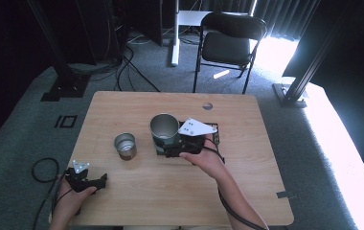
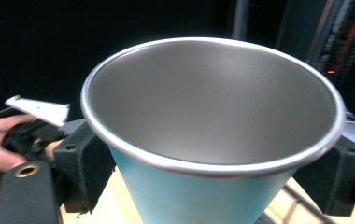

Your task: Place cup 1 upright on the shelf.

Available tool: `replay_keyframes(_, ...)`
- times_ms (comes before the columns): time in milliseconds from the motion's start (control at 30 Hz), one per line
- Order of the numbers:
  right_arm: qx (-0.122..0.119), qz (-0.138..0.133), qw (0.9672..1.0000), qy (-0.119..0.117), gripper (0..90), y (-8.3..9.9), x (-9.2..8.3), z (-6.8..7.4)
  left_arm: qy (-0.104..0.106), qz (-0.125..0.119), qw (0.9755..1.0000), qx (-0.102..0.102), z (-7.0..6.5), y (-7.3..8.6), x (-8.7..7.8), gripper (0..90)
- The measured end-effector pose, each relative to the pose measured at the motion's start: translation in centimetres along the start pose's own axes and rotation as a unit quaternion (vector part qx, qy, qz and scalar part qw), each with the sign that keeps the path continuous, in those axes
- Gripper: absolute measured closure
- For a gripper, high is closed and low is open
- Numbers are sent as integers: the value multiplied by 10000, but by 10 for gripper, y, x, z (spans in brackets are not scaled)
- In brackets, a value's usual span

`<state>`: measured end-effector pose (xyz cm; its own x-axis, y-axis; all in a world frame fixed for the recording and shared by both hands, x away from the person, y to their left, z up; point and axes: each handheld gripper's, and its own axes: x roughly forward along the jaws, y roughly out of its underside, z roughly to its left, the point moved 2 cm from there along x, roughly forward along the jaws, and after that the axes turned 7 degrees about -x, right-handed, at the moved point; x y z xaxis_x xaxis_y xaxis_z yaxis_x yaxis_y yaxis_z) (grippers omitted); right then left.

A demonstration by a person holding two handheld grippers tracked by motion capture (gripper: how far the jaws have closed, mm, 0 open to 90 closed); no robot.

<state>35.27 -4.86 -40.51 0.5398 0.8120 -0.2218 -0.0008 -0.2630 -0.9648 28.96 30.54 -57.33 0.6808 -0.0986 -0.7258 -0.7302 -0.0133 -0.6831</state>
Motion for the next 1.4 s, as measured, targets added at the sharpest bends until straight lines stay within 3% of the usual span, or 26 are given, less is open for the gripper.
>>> replay_keyframes(200,162,-5,9982,571,149,-4,-8,-23,-1,-1,10000,0,0,0,0,5)
replay_keyframes(233,162,-5,9982,571,149,-4,-8,-23,-1,-1,10000,0,0,0,0,5)
replay_keyframes(267,185,25,9969,760,149,-2,-10,-30,0,-1,10000,0,0,0,0,5)
replay_keyframes(433,233,104,9943,1031,149,3,-14,-44,0,-3,10000,-1,0,0,0,5)
replay_keyframes(467,306,126,9925,1178,149,8,-17,-51,-2,-3,10000,-2,0,0,0,5)
replay_keyframes(633,422,169,9894,1382,149,16,-20,-62,0,-3,10000,0,0,0,0,5)
replay_keyframes(667,459,234,9870,1521,149,21,-22,-67,0,-2,10000,-2,0,0,0,5)
replay_keyframes(767,477,283,9858,1588,149,25,-22,-72,0,-7,10000,-5,0,0,0,5)
replay_keyframes(800,463,368,9837,1699,149,31,-23,-76,0,-5,10000,-4,0,0,0,5)
replay_keyframes(1000,512,506,9787,1922,149,47,-25,-87,-2,-2,10000,1,0,0,0,5)
replay_keyframes(1400,726,818,9723,2064,148,81,-24,-97,0,2,10000,3,0,0,0,5)
